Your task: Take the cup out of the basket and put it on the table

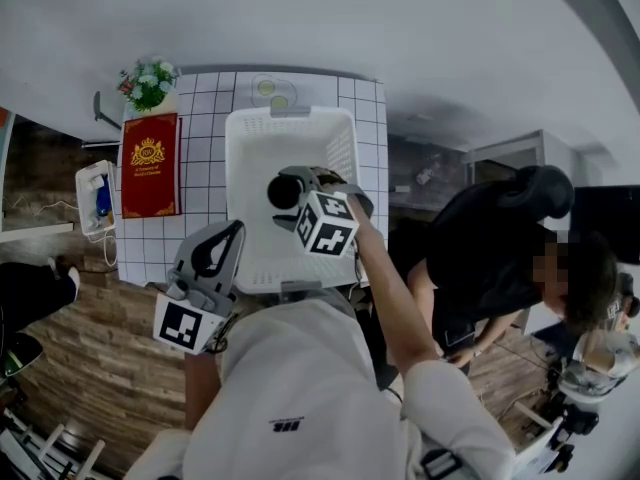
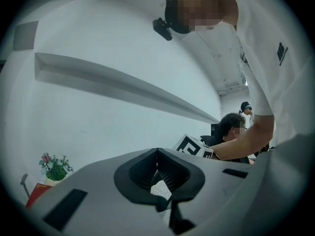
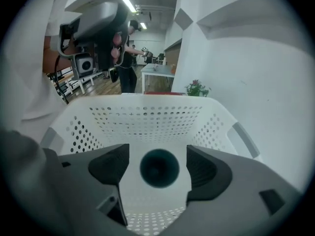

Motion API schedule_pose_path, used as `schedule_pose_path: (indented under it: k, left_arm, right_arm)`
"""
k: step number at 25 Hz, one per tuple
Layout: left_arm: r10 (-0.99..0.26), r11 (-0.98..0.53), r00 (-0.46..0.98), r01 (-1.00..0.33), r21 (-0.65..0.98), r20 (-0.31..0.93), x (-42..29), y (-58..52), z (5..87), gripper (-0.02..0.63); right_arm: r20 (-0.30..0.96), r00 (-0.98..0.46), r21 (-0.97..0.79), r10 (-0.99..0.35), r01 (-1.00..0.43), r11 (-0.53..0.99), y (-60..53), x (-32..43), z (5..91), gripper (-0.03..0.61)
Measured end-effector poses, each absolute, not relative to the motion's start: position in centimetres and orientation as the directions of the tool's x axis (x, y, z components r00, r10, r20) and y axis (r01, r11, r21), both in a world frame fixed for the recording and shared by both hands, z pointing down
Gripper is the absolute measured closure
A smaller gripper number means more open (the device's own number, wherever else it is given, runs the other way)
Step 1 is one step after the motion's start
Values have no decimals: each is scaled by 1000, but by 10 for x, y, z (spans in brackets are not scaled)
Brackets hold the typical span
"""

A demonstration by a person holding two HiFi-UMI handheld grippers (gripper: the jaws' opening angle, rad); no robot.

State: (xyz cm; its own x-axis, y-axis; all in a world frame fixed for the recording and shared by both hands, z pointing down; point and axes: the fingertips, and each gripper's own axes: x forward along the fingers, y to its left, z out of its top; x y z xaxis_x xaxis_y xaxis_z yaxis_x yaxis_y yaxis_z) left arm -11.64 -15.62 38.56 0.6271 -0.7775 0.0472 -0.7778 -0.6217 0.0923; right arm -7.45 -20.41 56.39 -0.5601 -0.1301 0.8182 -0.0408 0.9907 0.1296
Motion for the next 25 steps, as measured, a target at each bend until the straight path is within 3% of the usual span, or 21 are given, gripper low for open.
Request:
schedule_pose_path:
  k: [10,25]
  left_arm:
    - [-792,-602,608,-792,98,54,-125,-151,388,603]
    - [-808,-579,586,-809,98,65,-135,-145,390,603]
  right_arm:
    - [914,-404,48,-23,52,997,-211,-68,615,155]
    - [956,-293,63,-25,120,991,-216,-63,641,176]
